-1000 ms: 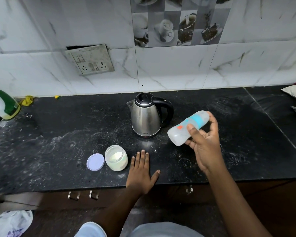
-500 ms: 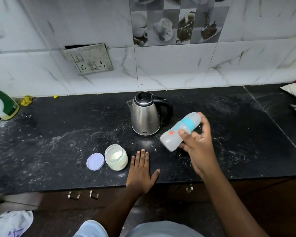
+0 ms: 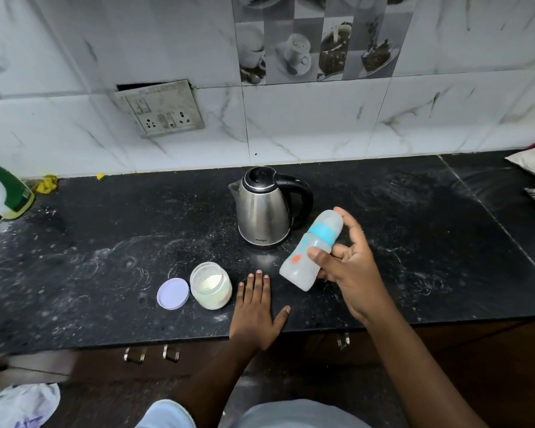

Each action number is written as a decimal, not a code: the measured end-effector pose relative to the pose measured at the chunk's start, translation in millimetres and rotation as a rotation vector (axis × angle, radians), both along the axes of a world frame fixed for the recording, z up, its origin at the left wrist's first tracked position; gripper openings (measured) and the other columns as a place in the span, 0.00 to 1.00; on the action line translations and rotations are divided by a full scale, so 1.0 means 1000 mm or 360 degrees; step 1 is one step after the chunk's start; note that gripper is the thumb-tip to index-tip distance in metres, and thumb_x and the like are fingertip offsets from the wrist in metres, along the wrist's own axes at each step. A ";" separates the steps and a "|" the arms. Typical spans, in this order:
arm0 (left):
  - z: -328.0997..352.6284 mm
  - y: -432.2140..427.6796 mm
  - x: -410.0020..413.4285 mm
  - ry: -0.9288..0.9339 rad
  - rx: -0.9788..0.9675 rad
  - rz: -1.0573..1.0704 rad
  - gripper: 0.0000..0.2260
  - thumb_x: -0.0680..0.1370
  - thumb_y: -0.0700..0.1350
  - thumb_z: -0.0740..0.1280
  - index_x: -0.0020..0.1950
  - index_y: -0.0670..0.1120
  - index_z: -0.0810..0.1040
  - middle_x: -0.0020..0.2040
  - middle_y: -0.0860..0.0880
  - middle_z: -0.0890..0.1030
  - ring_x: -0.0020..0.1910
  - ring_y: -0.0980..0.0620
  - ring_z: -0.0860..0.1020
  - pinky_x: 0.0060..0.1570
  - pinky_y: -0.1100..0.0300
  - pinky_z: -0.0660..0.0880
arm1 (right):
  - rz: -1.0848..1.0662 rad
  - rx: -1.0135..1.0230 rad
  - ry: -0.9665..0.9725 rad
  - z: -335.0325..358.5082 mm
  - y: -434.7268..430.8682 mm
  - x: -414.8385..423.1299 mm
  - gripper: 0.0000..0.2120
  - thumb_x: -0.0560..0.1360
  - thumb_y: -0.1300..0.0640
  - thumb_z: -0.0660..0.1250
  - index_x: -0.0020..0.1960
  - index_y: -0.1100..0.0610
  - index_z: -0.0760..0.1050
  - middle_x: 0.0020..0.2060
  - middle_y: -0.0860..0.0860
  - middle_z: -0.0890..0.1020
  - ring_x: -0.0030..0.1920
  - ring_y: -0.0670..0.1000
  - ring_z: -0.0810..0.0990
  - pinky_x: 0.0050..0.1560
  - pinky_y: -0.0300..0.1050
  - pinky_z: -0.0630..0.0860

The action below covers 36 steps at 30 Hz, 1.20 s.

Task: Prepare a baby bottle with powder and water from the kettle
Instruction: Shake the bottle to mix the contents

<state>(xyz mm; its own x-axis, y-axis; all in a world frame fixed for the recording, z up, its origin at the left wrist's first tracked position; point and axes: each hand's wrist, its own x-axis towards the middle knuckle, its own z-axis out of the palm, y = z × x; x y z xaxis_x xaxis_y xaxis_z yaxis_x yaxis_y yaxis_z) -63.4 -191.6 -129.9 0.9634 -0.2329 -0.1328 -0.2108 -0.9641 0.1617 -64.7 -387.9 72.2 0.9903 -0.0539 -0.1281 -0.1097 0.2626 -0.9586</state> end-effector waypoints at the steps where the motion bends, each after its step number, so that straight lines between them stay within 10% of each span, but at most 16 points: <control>1: 0.000 0.000 0.000 -0.0001 -0.0006 0.0000 0.43 0.81 0.71 0.43 0.86 0.43 0.42 0.86 0.42 0.42 0.85 0.43 0.38 0.82 0.44 0.37 | -0.0026 0.0015 -0.0015 0.001 0.000 0.000 0.40 0.74 0.67 0.74 0.77 0.42 0.63 0.55 0.58 0.87 0.57 0.60 0.86 0.53 0.62 0.84; 6: 0.000 0.000 0.000 -0.0004 0.0003 -0.0004 0.43 0.81 0.71 0.43 0.86 0.43 0.42 0.86 0.43 0.42 0.85 0.43 0.38 0.83 0.44 0.38 | -0.0417 0.0257 -0.0078 0.007 -0.011 0.011 0.37 0.78 0.65 0.71 0.79 0.43 0.60 0.54 0.50 0.88 0.59 0.55 0.86 0.52 0.57 0.84; 36: -0.001 0.000 -0.001 -0.0017 -0.0022 0.0006 0.43 0.80 0.72 0.38 0.86 0.43 0.41 0.86 0.43 0.41 0.85 0.44 0.37 0.82 0.45 0.36 | -0.0048 0.0179 0.0020 0.004 0.003 0.000 0.39 0.73 0.63 0.75 0.78 0.43 0.63 0.56 0.59 0.86 0.58 0.60 0.86 0.51 0.59 0.84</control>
